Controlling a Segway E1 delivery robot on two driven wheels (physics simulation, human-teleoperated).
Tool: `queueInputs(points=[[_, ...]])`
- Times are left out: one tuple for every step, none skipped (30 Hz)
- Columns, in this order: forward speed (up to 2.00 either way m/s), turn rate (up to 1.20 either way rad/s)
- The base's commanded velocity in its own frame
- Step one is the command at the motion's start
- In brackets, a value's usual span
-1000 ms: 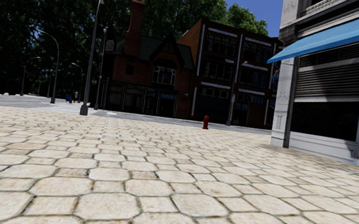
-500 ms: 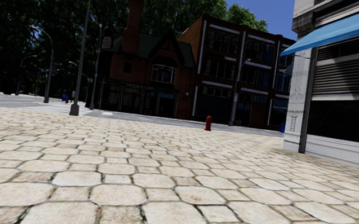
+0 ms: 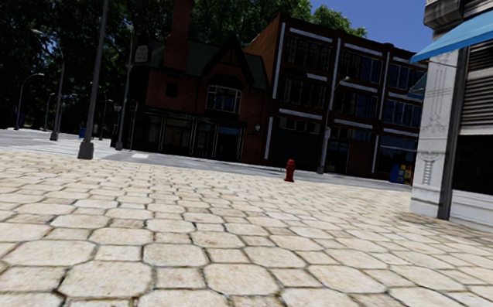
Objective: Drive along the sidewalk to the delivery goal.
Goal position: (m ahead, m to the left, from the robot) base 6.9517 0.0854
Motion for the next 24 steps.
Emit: queueInputs(points=[[2.00,0.00],[2.00,0.00],[2.00,0.00],[2.00,0.00],[2.00,0.00],[2.00,0.00],[2.00,0.00],[2.00,0.00],[2.00,0.00],[2.00,0.00],[2.00,0.00],[2.00,0.00],[2.00,0.00],[2.00,0.00],[2.00,0.00],[2.00,0.00],[2.00,0.00],[2.00,0.00],[2.00,0.00],[2.00,0.00],[2.00,0.00],[2.00,0.00],[2.00,0.00],[2.00,0.00]])
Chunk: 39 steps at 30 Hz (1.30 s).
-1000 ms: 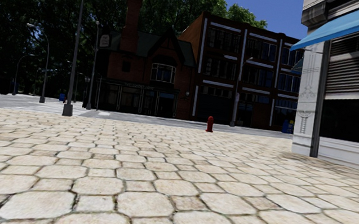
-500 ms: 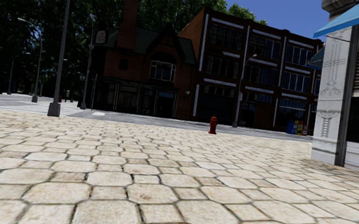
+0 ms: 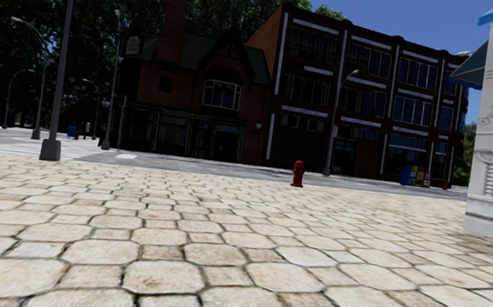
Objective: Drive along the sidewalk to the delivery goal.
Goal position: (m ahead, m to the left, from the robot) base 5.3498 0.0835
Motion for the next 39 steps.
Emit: queueInputs(points=[[2.00,0.00],[2.00,0.07],[2.00,0.15],[2.00,0.21],[2.00,0.24],[2.00,0.24],[2.00,0.24],[2.00,0.24],[2.00,0.26],[2.00,0.27],[2.00,0.27],[2.00,0.27],[2.00,0.28],[2.00,0.28],[2.00,0.28],[2.00,0.33],[2.00,0.35],[2.00,0.35],[2.00,0.35],[2.00,0.35],[2.00,0.35],[2.00,0.35],[2.00,0.35],[2.00,0.35],[2.00,0.35],[2.00,0.35],[2.00,0.35],[2.00,0.35],[2.00,0.35],[2.00,0.35],[2.00,0.35],[2.00,0.35],[2.00,0.35],[2.00,0.35],[2.00,0.35],[2.00,0.35],[2.00,0.35],[2.00,0.35],[2.00,0.35]])
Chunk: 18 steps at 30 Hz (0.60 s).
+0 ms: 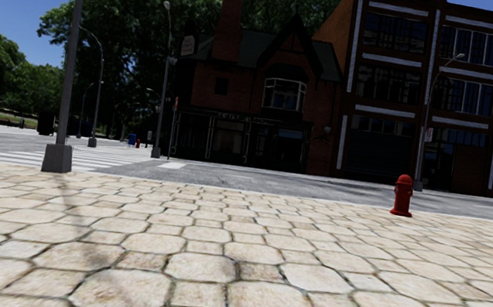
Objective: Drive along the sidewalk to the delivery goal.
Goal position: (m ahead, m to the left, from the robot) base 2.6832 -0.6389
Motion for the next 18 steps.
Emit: queueInputs(points=[[2.00,0.35],[2.00,0.30],[2.00,0.16],[2.00,0.06],[2.00,0.06],[2.00,0.00],[2.00,0.00],[2.00,0.00],[2.00,0.00],[2.00,0.00],[2.00,0.00],[2.00,0.00],[2.00,0.00],[2.00,0.00],[2.00,0.00],[2.00,0.00],[2.00,0.00],[2.00,0.00]])
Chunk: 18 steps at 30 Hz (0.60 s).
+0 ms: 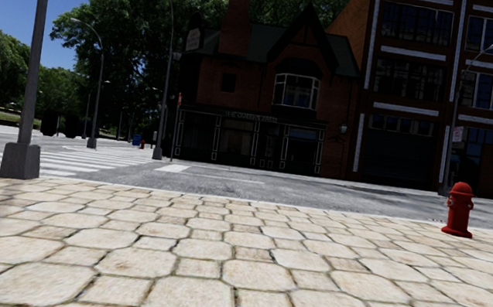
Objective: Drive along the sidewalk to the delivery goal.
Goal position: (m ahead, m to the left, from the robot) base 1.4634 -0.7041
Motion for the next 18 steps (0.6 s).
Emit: queueInputs(points=[[2.00,0.00],[2.00,0.00],[2.00,0.00],[2.00,0.00],[1.98,0.00],[1.98,0.00],[1.80,0.00],[1.48,0.00],[1.25,0.00],[1.25,0.00],[1.03,0.00],[0.90,0.00],[0.81,0.00],[0.77,0.00],[0.77,0.00],[0.76,0.00],[0.74,0.00],[0.70,0.00]])
